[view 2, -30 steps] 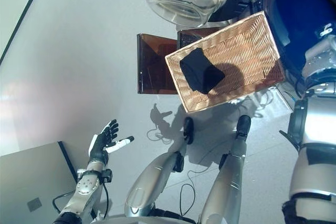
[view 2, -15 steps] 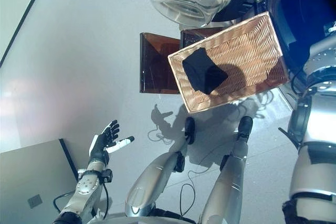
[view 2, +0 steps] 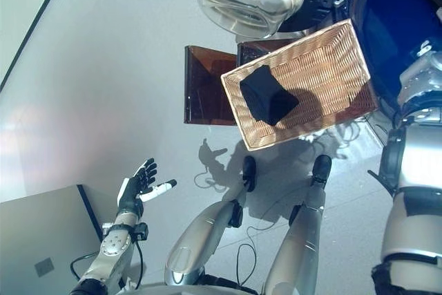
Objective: Pick up the clothes and place them into the washing machine
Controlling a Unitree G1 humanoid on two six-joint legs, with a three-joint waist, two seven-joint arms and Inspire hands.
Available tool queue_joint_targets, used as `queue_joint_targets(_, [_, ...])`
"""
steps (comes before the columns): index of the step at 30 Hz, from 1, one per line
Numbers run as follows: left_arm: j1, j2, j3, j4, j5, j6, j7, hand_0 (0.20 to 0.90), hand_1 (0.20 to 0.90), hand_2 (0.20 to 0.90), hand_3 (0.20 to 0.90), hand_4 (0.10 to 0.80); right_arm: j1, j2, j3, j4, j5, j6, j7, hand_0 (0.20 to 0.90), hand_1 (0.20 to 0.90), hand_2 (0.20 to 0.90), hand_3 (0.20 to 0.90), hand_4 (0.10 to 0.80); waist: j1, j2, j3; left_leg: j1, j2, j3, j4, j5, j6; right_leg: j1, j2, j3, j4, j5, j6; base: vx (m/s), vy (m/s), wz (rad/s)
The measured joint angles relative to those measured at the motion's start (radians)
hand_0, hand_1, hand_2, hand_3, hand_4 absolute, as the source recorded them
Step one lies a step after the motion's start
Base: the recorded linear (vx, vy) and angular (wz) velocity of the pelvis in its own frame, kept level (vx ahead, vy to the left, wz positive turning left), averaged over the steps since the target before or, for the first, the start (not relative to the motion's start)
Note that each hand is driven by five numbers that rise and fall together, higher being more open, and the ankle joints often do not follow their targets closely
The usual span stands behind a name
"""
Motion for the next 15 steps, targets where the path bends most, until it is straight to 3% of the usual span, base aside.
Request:
queue_joint_targets(6, [0.000, 0.000, 0.000, -0.001, 0.002, -0.001, 0.004, 0.900, 0.900, 0.900, 0.900, 0.800, 0.005, 0.017, 0.047, 0.011, -0.251, 0.098, -0.001, 0.900, 0.900, 0.900, 0.900, 0.800, -0.014, -0.001, 0.001, 0.001, 0.000, 0.001, 0.001, -0.001, 0.001, 0.002, 0.000, 0.000, 0.000, 0.000, 0.000, 0.000, 0.000, 0.00])
queue_joint_targets(13, [-0.004, -0.005, 0.000, 0.008, 0.005, -0.002, 0.010, 0.900, 0.900, 0.900, 0.900, 0.800, 0.058, 0.023, 0.038, -0.014, -0.369, 0.107, -0.002, 0.900, 0.900, 0.900, 0.900, 0.800, -0.015, -0.001, 0.001, 0.010, 0.000, 0.001, 0.002, -0.004, 0.003, 0.015, 0.000, -0.002, -0.003, 0.000, 0.000, -0.002, 0.002, -0.03])
queue_joint_targets(15, [-0.006, -0.012, 0.002, 0.017, 0.005, -0.002, 0.017, 0.900, 0.900, 0.900, 0.900, 0.800, 0.148, 0.023, 0.024, -0.139, -0.409, 0.114, -0.024, 0.900, 0.900, 0.900, 0.900, 0.800, -0.018, -0.001, 0.001, 0.014, 0.000, 0.002, 0.003, -0.006, 0.004, 0.017, 0.000, -0.001, -0.003, 0.000, 0.000, -0.007, -0.007, -0.04])
